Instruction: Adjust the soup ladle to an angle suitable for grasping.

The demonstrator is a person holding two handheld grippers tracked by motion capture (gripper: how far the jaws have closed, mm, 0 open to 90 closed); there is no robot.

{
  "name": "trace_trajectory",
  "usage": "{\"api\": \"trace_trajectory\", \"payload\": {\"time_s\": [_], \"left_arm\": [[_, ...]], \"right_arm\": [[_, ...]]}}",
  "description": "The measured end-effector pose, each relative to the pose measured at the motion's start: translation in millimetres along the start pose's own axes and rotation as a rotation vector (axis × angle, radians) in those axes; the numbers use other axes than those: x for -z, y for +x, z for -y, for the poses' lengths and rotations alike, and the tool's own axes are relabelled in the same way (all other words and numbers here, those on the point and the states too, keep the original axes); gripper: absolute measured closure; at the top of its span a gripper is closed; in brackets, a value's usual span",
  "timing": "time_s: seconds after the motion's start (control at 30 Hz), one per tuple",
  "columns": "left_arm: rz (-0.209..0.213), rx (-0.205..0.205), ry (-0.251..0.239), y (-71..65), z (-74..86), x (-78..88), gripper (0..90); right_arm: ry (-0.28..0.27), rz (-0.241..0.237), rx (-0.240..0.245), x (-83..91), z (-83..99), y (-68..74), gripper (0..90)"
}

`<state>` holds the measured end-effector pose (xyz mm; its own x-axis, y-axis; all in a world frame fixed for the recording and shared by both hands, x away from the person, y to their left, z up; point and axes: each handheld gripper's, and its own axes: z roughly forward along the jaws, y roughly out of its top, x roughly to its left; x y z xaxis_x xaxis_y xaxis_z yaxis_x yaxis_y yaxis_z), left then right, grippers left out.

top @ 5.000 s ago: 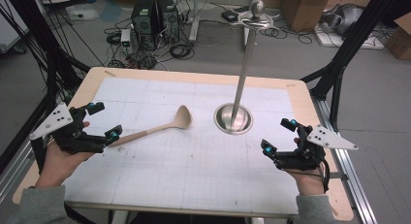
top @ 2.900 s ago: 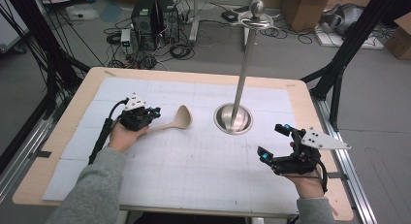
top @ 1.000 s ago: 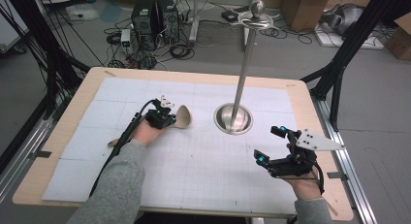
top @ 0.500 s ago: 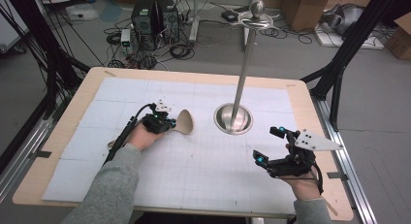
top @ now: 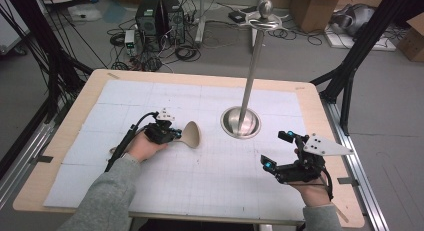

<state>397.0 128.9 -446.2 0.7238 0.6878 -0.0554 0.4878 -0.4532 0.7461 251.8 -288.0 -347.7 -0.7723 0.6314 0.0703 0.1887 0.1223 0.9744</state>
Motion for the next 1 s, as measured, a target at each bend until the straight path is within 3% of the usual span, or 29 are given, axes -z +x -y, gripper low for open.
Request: {"api": "trace_trajectory", "payload": {"time_s": [0.23,0.43,0.6,0.83,0.93,1.0], "left_arm": [[0.032,0.018,-0.025,-8.7,11.5,8.1,90.0],[0.042,0.002,-0.021,-20.3,19.9,17.1,90.0],[0.069,0.019,-0.02,-28.2,28.7,26.2,90.0],[0.039,-0.067,0.02,-44.4,33.1,36.0,90.0],[0.04,-0.08,0.007,-48.3,38.0,39.2,90.0],[0.043,-0.065,-0.015,-50.2,43.3,41.7,90.0]], "right_arm": [[-0.004,0.022,0.0,1.7,-0.3,-0.3,0.1],[0.003,0.02,-0.005,1.4,0.5,-0.7,0.1],[0.006,0.014,-0.006,0.4,0.1,0.1,0.1],[0.017,0.011,-0.007,-2.0,2.5,-1.4,0.1],[0.014,0.005,0.002,-3.4,1.3,-1.1,0.1],[0.017,0.0,0.004,-4.2,1.2,-1.0,0.1]]}}
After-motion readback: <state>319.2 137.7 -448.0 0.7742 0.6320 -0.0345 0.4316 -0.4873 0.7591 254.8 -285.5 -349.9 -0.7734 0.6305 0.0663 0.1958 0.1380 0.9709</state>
